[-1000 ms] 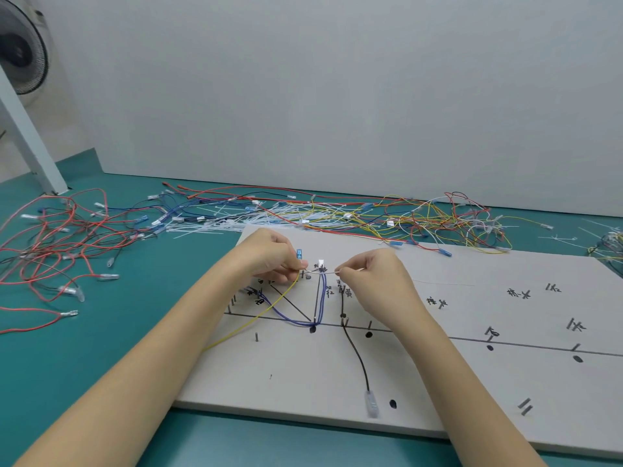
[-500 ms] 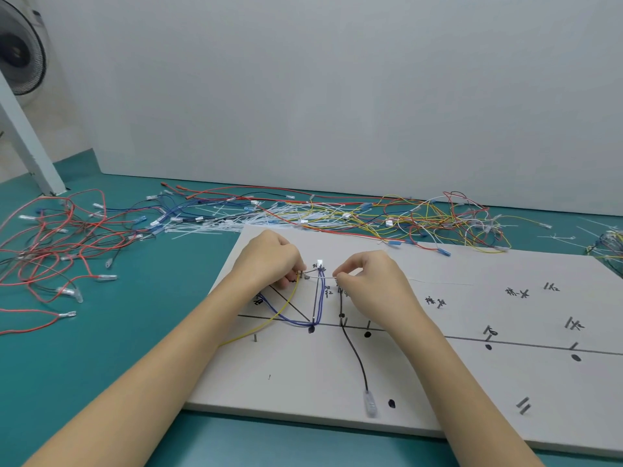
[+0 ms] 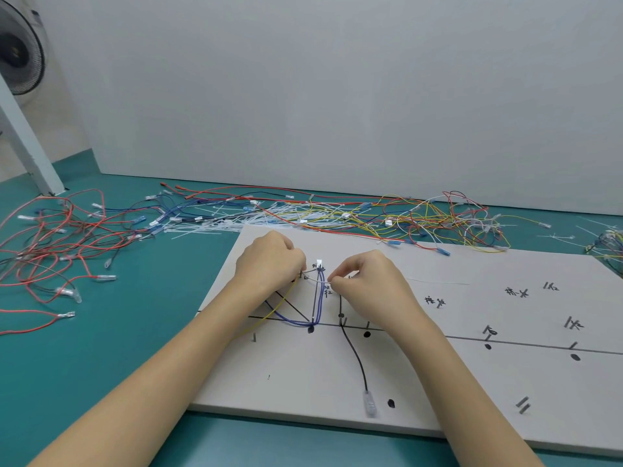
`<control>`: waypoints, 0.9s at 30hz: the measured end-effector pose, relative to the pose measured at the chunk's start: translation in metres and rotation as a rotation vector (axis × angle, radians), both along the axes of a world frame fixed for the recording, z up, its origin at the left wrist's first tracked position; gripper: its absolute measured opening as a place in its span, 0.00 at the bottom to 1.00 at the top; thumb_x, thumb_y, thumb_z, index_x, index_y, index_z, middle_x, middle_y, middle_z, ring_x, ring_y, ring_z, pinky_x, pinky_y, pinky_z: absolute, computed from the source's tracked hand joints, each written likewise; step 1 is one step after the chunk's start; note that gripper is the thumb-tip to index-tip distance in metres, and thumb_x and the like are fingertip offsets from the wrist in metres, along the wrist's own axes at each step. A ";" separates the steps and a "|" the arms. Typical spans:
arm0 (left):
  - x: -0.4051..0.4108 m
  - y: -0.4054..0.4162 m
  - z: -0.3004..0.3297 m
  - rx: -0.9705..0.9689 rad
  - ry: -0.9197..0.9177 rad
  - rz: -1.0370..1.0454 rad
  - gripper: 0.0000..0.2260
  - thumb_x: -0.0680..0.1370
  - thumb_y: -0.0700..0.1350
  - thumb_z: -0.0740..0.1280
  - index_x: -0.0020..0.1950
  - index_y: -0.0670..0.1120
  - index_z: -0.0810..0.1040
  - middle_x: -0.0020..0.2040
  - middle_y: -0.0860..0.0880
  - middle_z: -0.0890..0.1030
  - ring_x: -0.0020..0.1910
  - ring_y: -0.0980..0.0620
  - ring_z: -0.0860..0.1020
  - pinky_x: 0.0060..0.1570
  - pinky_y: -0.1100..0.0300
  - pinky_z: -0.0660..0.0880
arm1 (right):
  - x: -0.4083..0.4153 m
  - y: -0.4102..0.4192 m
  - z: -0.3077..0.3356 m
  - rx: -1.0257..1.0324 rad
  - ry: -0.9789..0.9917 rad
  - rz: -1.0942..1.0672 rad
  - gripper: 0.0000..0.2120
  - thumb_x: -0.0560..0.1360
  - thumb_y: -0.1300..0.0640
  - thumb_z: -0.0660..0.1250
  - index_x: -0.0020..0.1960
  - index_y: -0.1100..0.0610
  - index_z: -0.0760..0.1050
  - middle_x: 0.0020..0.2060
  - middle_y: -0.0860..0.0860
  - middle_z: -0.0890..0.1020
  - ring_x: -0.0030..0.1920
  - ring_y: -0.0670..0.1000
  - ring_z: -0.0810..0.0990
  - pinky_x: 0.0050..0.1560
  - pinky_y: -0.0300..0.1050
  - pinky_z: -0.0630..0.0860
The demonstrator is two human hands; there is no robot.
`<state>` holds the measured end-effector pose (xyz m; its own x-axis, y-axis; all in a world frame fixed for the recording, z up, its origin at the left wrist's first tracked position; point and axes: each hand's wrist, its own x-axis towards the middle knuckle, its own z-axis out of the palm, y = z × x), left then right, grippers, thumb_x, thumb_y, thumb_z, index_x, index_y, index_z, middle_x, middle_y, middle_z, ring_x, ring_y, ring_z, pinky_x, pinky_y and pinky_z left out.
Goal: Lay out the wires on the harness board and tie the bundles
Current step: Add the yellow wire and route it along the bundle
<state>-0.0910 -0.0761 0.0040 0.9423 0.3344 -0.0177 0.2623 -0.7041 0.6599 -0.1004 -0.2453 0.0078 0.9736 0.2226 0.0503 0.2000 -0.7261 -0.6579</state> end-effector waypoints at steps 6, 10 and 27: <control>0.001 -0.002 -0.003 0.106 -0.003 0.012 0.06 0.70 0.45 0.67 0.39 0.42 0.78 0.39 0.44 0.82 0.44 0.42 0.80 0.38 0.58 0.71 | -0.001 0.001 0.000 -0.001 0.019 0.022 0.06 0.69 0.53 0.66 0.40 0.49 0.82 0.35 0.46 0.79 0.34 0.49 0.74 0.39 0.40 0.70; 0.000 -0.007 -0.004 0.207 -0.017 0.010 0.06 0.72 0.47 0.66 0.37 0.46 0.74 0.40 0.48 0.80 0.44 0.43 0.77 0.33 0.61 0.63 | -0.002 0.001 0.001 0.000 0.030 0.047 0.05 0.69 0.53 0.67 0.40 0.49 0.82 0.30 0.44 0.76 0.32 0.48 0.72 0.38 0.41 0.69; 0.005 -0.001 -0.002 -0.120 -0.022 -0.149 0.08 0.71 0.36 0.66 0.41 0.50 0.78 0.37 0.51 0.79 0.35 0.55 0.76 0.33 0.61 0.67 | -0.004 0.002 -0.001 -0.027 0.041 0.152 0.06 0.68 0.53 0.69 0.33 0.46 0.80 0.27 0.45 0.75 0.28 0.46 0.71 0.34 0.40 0.68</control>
